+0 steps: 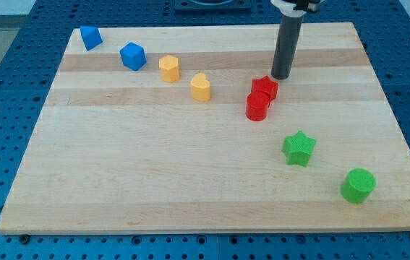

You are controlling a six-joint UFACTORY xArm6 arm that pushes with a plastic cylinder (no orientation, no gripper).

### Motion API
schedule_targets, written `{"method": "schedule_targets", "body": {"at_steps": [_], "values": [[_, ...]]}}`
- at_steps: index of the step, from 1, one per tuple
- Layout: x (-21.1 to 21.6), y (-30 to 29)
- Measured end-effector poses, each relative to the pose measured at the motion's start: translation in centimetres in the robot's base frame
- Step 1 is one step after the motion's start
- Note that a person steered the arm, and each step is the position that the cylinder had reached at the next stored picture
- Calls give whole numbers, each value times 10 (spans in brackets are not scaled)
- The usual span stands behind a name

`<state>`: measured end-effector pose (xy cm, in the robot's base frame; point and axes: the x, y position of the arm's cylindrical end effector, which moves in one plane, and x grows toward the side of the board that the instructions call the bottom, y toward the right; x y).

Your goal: Place red blocks right diagonally towards green star

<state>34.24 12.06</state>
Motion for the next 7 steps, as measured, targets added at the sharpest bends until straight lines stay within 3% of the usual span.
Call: {"method": "schedule_targets", "body": {"at_steps": [4,7], "values": [[31,-63],[42,-64]]}}
